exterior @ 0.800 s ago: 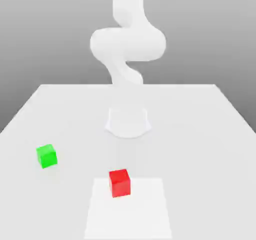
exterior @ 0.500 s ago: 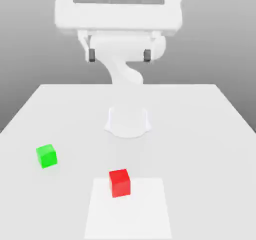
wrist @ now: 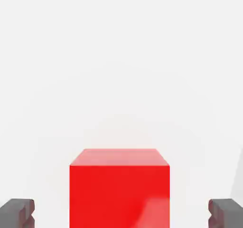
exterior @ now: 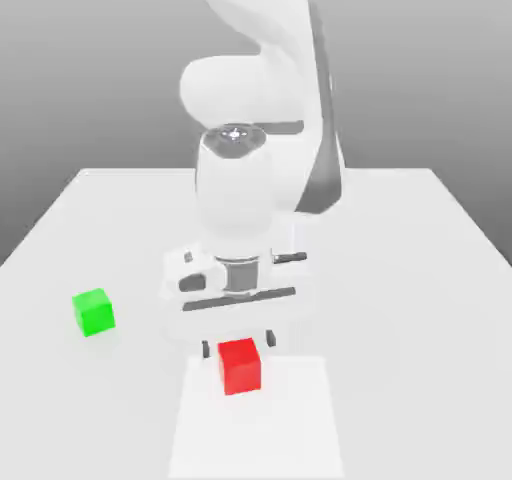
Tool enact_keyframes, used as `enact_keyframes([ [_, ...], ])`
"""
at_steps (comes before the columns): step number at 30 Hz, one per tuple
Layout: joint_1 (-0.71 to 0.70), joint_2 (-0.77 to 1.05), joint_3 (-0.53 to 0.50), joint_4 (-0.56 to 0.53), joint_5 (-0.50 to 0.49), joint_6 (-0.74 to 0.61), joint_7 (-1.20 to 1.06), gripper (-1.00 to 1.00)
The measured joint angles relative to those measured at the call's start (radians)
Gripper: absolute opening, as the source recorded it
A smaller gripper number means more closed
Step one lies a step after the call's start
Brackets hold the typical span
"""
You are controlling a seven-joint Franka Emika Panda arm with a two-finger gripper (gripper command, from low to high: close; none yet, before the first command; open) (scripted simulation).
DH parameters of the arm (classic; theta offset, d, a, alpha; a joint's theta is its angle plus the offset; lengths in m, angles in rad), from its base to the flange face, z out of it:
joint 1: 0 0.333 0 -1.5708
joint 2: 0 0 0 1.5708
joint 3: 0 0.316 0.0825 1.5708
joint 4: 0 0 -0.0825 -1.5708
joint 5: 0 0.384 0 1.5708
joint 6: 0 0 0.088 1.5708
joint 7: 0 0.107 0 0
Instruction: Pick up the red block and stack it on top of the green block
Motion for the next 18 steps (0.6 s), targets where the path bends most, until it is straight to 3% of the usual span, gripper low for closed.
enact_keyframes([
  [1, -0.010, 0.026, 0.012, 0.004, 0.008, 0.022, -0.006, -1.00],
  [8, -0.014, 0.028, 0.016, 0.004, 0.005, 0.023, -0.003, -1.00],
  [15, -0.017, -0.200, -0.006, -0.029, -0.082, -0.171, 0.059, -1.00],
  [18, -0.112, -0.267, -0.052, -0.039, -0.119, -0.226, 0.137, -1.00],
])
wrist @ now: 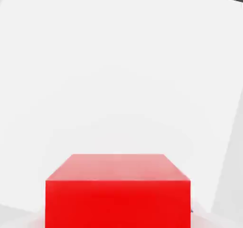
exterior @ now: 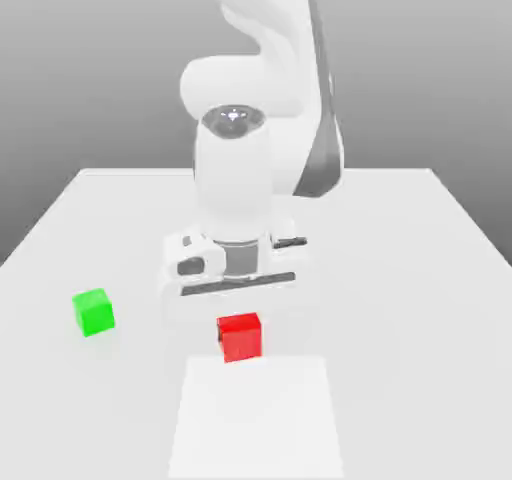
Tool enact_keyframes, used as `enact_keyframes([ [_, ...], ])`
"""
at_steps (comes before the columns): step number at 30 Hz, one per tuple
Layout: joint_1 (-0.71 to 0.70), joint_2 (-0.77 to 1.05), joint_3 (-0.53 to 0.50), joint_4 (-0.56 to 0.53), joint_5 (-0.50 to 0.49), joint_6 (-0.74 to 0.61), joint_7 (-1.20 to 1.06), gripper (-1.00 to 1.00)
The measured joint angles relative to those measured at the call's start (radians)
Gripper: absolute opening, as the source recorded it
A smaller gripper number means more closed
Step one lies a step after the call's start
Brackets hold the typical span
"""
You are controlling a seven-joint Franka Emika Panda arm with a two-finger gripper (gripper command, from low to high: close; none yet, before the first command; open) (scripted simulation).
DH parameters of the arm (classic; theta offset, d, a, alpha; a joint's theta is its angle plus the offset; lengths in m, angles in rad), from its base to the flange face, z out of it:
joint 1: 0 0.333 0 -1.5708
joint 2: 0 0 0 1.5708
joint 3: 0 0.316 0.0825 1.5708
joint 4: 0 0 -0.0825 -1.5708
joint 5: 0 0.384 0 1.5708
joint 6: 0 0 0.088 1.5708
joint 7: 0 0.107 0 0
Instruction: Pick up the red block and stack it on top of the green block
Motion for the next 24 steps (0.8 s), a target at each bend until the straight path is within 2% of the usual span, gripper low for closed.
enact_keyframes([
  [11, -0.480, -0.148, -0.215, -0.029, -0.133, -0.114, 0.359, -1.00],
  [16, -0.471, -0.042, -0.250, -0.024, -0.065, -0.013, 0.331, -1.00],
  [21, -0.443, 0.108, -0.238, -0.022, 0.078, 0.128, 0.233, -1.00],
  [22, -0.442, 0.125, -0.232, -0.022, 0.097, 0.143, 0.220, 1.00],
  [24, -0.442, 0.125, -0.232, -0.022, 0.097, 0.143, 0.220, 1.00],
])
